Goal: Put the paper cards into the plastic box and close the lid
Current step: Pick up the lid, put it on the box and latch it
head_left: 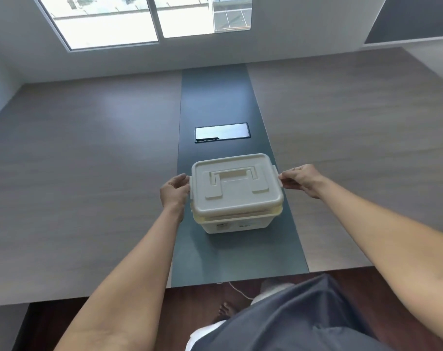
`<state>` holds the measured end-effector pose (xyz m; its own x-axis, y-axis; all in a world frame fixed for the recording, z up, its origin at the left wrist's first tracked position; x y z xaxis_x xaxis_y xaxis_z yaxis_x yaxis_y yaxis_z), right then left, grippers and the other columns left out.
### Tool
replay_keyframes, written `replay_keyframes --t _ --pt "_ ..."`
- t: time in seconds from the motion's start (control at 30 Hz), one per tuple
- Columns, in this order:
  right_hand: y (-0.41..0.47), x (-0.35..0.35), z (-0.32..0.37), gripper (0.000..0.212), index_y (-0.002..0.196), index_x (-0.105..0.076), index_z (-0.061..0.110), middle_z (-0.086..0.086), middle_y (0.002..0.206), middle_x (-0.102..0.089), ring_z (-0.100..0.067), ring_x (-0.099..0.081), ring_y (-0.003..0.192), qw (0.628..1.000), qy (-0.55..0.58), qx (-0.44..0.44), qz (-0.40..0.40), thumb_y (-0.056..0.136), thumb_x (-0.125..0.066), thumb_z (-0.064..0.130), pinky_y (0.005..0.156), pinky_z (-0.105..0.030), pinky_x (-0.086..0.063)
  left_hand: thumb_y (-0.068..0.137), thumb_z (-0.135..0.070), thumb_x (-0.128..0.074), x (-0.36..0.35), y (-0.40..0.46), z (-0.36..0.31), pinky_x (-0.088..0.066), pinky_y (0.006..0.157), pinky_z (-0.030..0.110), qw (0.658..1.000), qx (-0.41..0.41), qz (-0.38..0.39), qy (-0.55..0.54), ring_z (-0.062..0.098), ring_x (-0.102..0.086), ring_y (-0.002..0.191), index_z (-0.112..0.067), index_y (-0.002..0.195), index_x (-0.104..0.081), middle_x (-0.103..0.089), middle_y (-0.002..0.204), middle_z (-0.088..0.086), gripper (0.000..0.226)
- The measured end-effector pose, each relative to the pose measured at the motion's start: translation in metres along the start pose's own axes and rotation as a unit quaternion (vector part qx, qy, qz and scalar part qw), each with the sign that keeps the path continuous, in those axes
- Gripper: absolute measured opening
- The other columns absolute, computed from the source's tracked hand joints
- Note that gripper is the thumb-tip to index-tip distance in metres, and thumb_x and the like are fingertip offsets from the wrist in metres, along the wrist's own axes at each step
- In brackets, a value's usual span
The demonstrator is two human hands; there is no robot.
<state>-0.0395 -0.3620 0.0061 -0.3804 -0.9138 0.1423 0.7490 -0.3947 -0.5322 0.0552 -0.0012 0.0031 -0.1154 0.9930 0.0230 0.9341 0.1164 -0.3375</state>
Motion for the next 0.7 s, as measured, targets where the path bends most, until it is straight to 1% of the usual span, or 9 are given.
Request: replay_keyframes --t 0.07,0.17,0.23,0.33,0.4,0.5,0.6,0.7 --pt "-0.001 0.000 -0.002 0.019 0.096 -0.068 -0.014 -0.012 0.071 -0.072 -0.023 -0.068 0.066 1.000 0.000 -0.004 0.006 0.081 -0.072 -0.003 0.056 -0.022 -0.059 0.080 0.007 -0.073 0.000 -0.001 0.000 -0.053 0.092 0.029 1.000 -0.002 0.001 0.003 0.022 -0.067 0.103 0.000 0.122 -0.064 -0.070 0.115 0.015 0.043" --pt "0.000 0.000 -0.007 0.017 0.094 -0.069 -0.013 -0.012 0.072 -0.072 -0.023 -0.068 0.067 1.000 0.004 -0.011 0.013 0.081 -0.072 -0.003 0.061 -0.024 -0.061 0.081 0.007 -0.071 0.000 -0.004 -0.002 -0.052 0.078 0.018 1.000 -0.007 0.009 0.008 0.019 -0.066 0.098 -0.001 0.123 -0.063 -0.069 0.111 0.012 0.043" --pt "0.000 0.001 -0.012 0.015 0.093 -0.069 -0.011 -0.012 0.072 -0.073 -0.023 -0.068 0.068 1.000 0.005 -0.017 0.018 0.081 -0.072 -0.003 0.064 -0.025 -0.061 0.081 0.009 -0.070 0.001 -0.004 -0.001 -0.051 0.072 0.013 1.000 -0.009 0.014 0.015 0.019 -0.066 0.097 0.001 0.124 -0.063 -0.069 0.110 0.011 0.044" --pt "0.000 0.002 -0.015 0.014 0.092 -0.071 -0.009 -0.013 0.074 -0.073 -0.023 -0.068 0.069 1.000 0.009 -0.018 0.021 0.081 -0.073 -0.001 0.068 -0.026 -0.061 0.081 0.010 -0.069 0.003 -0.003 0.004 -0.052 0.072 0.012 1.000 -0.010 0.018 0.018 0.019 -0.066 0.098 0.002 0.125 -0.062 -0.069 0.114 0.014 0.045" --pt "-0.001 0.002 -0.016 0.010 0.089 -0.071 -0.006 -0.011 0.072 -0.074 -0.021 -0.069 0.068 0.999 0.009 -0.020 0.029 0.081 -0.073 -0.001 0.071 -0.026 -0.061 0.082 0.010 -0.068 0.004 -0.004 0.007 -0.052 0.069 0.010 1.000 -0.012 0.021 0.014 0.020 -0.065 0.100 0.002 0.125 -0.062 -0.068 0.117 0.016 0.044" --pt "-0.001 0.003 -0.019 0.007 0.087 -0.071 -0.004 -0.008 0.068 -0.074 -0.019 -0.069 0.066 0.999 0.013 -0.029 0.041 0.081 -0.072 -0.001 0.070 -0.025 -0.061 0.084 0.010 -0.066 0.004 -0.005 0.008 -0.052 0.066 0.009 1.000 -0.012 0.029 0.004 0.020 -0.065 0.101 0.003 0.126 -0.060 -0.067 0.118 0.017 0.043" --pt "-0.002 0.003 -0.020 0.006 0.088 -0.072 -0.003 -0.009 0.071 -0.074 -0.020 -0.069 0.069 0.998 0.019 -0.034 0.047 0.082 -0.072 -0.002 0.070 -0.025 -0.061 0.085 0.011 -0.064 0.006 -0.005 0.010 -0.052 0.068 0.009 0.999 -0.012 0.043 0.003 0.019 -0.064 0.100 0.004 0.127 -0.059 -0.066 0.119 0.017 0.043" --pt "-0.004 0.003 -0.022 0.004 0.087 -0.072 -0.003 -0.010 0.074 -0.074 -0.019 -0.070 0.070 0.997 0.009 -0.045 0.062 0.084 -0.070 -0.002 0.074 -0.026 -0.061 0.085 0.013 -0.064 0.010 -0.003 0.017 -0.053 0.072 0.010 0.998 -0.011 0.056 0.008 0.019 -0.064 0.101 0.004 0.128 -0.059 -0.066 0.119 0.016 0.044"
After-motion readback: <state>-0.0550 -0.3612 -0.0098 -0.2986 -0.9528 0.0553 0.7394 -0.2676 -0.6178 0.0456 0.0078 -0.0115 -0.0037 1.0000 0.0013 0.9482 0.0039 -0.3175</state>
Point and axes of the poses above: each hand's wrist, its own y-axis towards the middle knuckle, its own x-axis out of the back of the hand, z = x × y, the point moved 6 cm from there along y, towards the middle knuckle
